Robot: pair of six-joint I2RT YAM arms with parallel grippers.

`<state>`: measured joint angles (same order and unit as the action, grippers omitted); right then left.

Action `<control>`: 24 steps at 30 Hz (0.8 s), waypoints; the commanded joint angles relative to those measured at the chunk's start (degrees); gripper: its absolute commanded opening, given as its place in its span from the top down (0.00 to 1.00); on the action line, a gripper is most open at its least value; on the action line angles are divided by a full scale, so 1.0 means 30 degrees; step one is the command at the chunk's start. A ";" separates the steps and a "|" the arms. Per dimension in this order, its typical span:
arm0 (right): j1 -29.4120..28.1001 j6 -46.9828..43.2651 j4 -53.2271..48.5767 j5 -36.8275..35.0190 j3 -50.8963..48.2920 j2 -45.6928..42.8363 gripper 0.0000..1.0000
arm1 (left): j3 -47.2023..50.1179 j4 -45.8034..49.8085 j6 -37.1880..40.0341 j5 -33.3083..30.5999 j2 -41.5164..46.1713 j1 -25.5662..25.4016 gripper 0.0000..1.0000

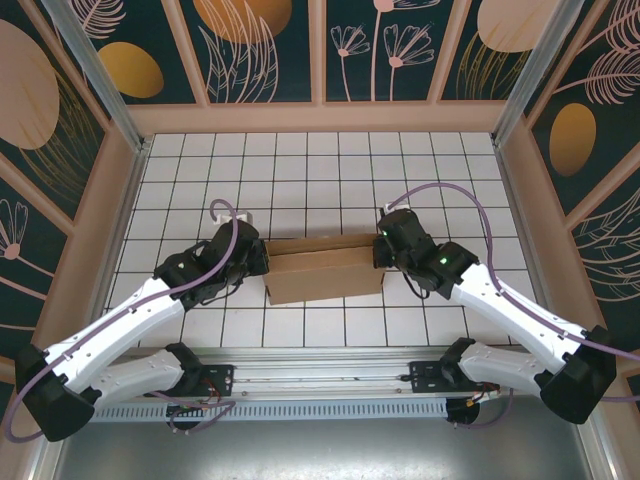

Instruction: Fold the paper box

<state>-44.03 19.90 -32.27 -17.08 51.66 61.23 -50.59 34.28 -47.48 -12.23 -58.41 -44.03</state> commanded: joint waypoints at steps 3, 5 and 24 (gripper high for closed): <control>-0.0556 0.0076 0.1459 0.0977 -0.0228 -0.0481 1.00 | 0.0730 -0.0731 0.0244 0.0714 0.0359 -0.0147 1.00; -0.0535 0.0017 0.1445 0.0924 -0.0228 -0.0569 1.00 | 0.0963 -0.0600 0.0329 0.0477 0.0637 -0.0147 1.00; -0.0579 -0.0339 0.3044 0.0244 -0.2480 -0.2257 1.00 | 0.3822 -0.2394 0.0446 0.1037 0.1864 -0.0143 1.00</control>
<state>-44.75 19.40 -26.98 -16.93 45.43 55.40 -41.21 23.57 -46.76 -12.62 -51.86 -44.03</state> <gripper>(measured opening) 0.053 0.051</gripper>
